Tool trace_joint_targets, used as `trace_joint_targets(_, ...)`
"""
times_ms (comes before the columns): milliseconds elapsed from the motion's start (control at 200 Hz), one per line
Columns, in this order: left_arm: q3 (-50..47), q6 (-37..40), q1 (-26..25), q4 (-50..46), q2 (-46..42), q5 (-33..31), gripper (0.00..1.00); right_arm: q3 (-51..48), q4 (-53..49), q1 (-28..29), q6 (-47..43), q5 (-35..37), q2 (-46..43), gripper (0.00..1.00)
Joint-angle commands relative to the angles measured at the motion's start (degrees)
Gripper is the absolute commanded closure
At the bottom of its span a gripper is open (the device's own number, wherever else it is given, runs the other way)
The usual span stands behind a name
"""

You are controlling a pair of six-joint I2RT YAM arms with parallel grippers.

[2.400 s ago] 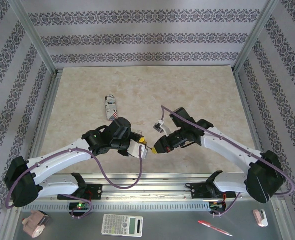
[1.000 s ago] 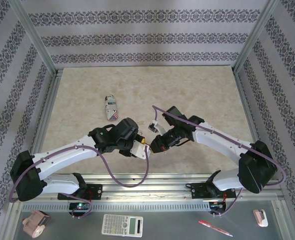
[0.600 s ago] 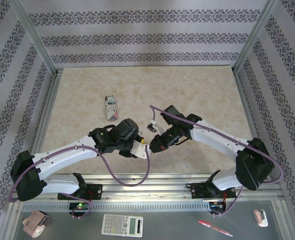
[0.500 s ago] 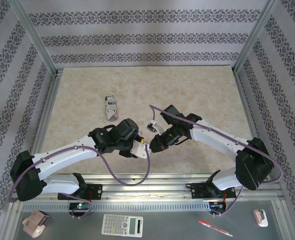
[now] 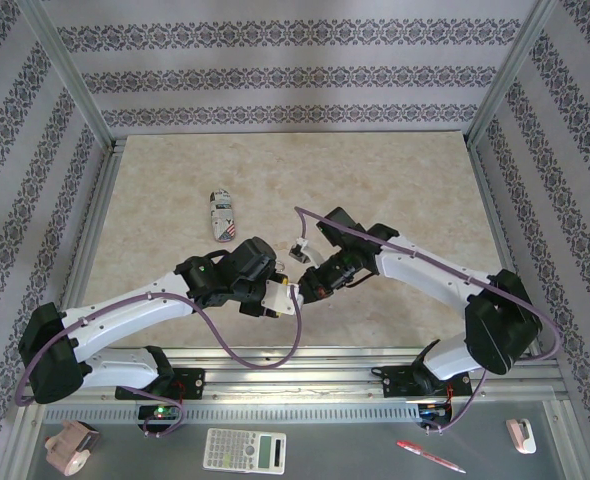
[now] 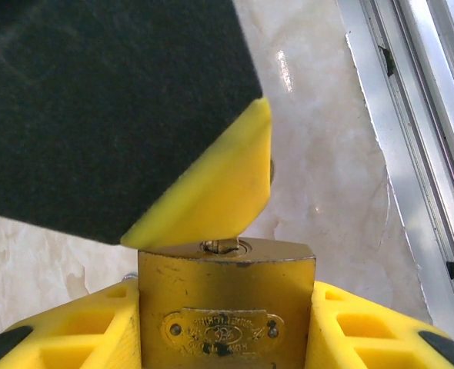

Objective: Unlock with the key

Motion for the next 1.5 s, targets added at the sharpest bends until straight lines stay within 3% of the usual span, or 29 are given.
trace_joint_targets(0,1.6,-1.6,-3.4,11.8,-1.9,9.1,1.00,2.7,7.8,0.5,-1.2,0.3,2.2,1.00)
trace_joint_targets(220,-2.7,-0.2,-4.0,19.1,-3.4,5.2,1.00,1.9,8.7,-1.1,0.2,-2.1,1.9,1.00)
trace_joint_targets(540,-15.7,2.2,-4.1,46.4,-6.7,-6.7,1.00,-1.0,19.2,-8.9,12.5,-12.3,-0.8,1.00)
trace_joint_targets(729,-18.7,4.4,-4.2,66.6,-1.4,-14.2,1.00,-0.1,30.1,-12.1,25.2,-15.9,-0.2,1.00)
trace_joint_targets(859,-17.5,5.8,-4.2,75.8,3.1,-16.3,1.00,2.3,30.3,-12.7,28.3,-16.9,1.2,1.00)
trace_joint_targets(1064,-15.3,3.6,-4.0,73.1,5.1,-14.3,1.00,3.2,26.2,-14.6,27.4,-16.2,2.0,1.00)
trace_joint_targets(1189,-15.9,-0.7,-3.0,64.0,1.1,-11.0,1.00,3.3,17.2,-15.6,21.2,-12.0,1.7,1.00)
trace_joint_targets(1259,-15.8,-2.5,-2.7,59.1,-1.1,-9.6,1.00,3.3,13.9,-15.6,18.8,-10.3,1.7,0.76)
trace_joint_targets(1394,-14.6,-6.4,-2.7,49.8,-3.7,-5.2,1.00,1.2,16.1,-15.6,19.1,-9.8,-1.1,0.54)
trace_joint_targets(1494,-14.0,-9.0,-2.7,46.4,-4.2,-3.2,1.00,0.2,16.1,-15.4,19.0,-9.7,-3.1,0.49)
